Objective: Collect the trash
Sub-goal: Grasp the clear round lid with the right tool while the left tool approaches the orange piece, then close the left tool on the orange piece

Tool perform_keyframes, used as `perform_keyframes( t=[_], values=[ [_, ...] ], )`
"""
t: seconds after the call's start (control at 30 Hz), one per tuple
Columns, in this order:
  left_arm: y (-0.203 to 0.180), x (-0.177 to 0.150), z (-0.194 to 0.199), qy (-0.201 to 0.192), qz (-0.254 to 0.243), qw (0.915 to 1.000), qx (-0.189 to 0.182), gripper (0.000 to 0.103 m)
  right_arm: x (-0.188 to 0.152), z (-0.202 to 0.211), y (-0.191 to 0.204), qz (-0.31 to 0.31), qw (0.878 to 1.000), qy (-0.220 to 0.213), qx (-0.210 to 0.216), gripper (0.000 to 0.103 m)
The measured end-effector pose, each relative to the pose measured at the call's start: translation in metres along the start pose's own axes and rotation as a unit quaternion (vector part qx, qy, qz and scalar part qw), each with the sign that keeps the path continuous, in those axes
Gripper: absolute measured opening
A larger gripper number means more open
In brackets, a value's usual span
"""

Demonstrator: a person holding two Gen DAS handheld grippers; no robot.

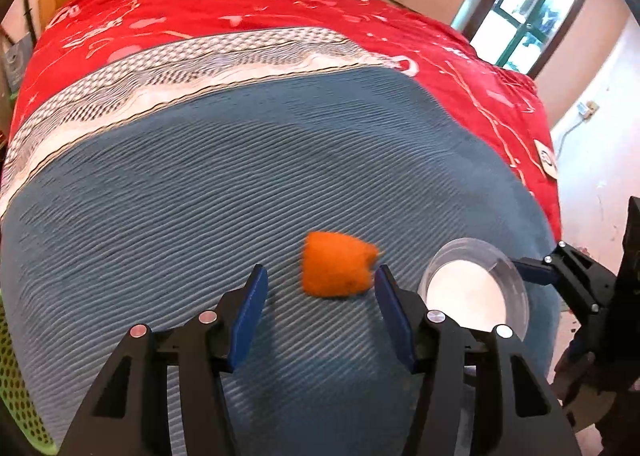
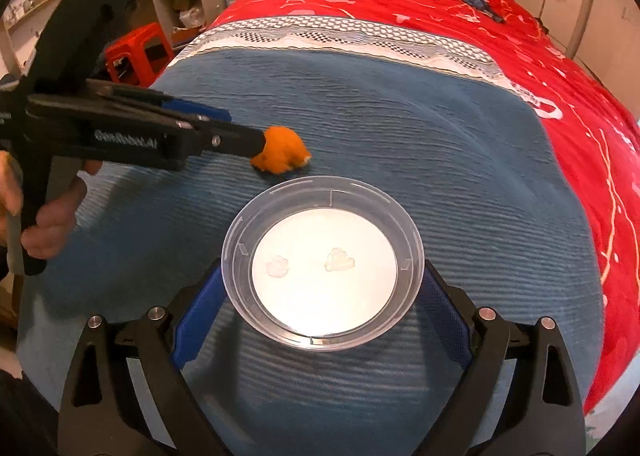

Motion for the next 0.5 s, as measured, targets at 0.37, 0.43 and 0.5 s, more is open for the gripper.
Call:
perform_keyframes(
  t=[0.37, 0.43, 0.5],
  values=[
    [-0.016, 0.006, -0.021, 0.005, -0.012, 0.9999, -0.001, 0.027, -0.008, 0.007, -0.005, -0.016, 1.0, -0.007, 0.0, 0.091],
    [-0.016, 0.005, -0.017, -0.002, -0.017, 0.9998, 0.005, 0.022, -0.008, 0.008, -0.004, -0.02, 1.0, -0.01, 0.001, 0.091],
    [-0.013, 0.002, -0.011, -0.006, -0.014, 0.9999, 0.007, 0.021, -0.006, 0.011, -0.002, -0.025, 1.0, -0.013, 0.003, 0.091]
  ],
)
Point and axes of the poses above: each gripper's, at about its wrist camera, not at the fingertips, and z roughly against the way its jaws point, y to its left, x to its top, the point moved 8 cm from there along -z, roughly the way its jaws point, and after that the axes turned 6 degrees about y, right-handed, at the moved point
